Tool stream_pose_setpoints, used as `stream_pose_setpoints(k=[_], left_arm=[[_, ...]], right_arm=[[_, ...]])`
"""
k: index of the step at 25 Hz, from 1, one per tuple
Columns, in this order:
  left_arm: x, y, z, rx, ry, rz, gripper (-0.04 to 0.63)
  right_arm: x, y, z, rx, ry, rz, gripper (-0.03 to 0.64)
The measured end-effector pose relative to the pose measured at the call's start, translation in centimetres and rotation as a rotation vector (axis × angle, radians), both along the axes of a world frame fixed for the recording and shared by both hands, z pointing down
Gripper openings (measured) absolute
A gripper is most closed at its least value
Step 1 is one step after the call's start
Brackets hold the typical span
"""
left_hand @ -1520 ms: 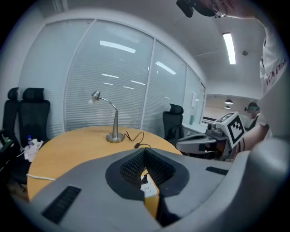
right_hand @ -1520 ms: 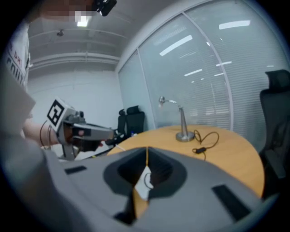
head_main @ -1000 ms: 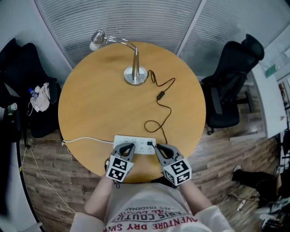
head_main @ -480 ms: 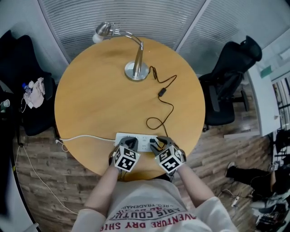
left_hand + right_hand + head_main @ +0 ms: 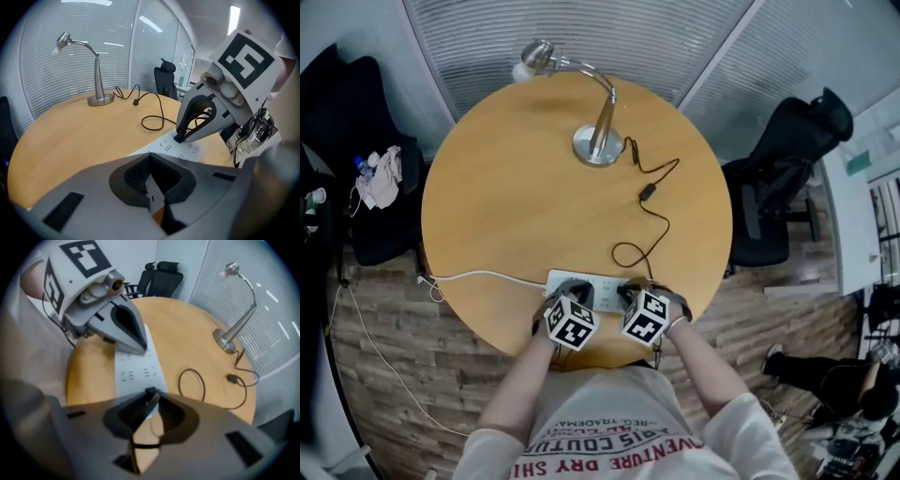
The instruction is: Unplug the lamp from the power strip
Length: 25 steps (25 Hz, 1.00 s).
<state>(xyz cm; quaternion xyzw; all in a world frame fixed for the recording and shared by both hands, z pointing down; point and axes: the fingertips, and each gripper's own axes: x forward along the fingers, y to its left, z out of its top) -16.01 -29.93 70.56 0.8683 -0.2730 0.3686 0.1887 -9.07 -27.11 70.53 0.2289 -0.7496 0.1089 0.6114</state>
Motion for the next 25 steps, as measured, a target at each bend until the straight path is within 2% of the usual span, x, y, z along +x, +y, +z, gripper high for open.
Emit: stream_pose_setpoints(k=[7, 14, 18, 25], left_arm=[[-0.1, 0.2, 0.2, 0.005, -0.008, -0.001, 0.028], [-0.4, -0.3, 0.1, 0.013, -0.012, -0.041, 0.028], [-0.3, -0.6, 0.0, -0.018, 0.018, -0.070, 0.026], [-0.2, -0.6, 0.0, -0.023, 0.014, -0.104, 0.026]], right_arm=[[-0.2, 0.2, 0.1, -0.106, -0.028, -0.044, 0.083], [-0.3, -0.1, -0.3, -0.111, -0.006, -0.105, 0.077], [-0.3, -0.3, -0.7, -0.098, 0.012, -0.146, 0.074], [-0.5, 0.3, -0.9, -0.096, 0.028, -0.143, 0.071]])
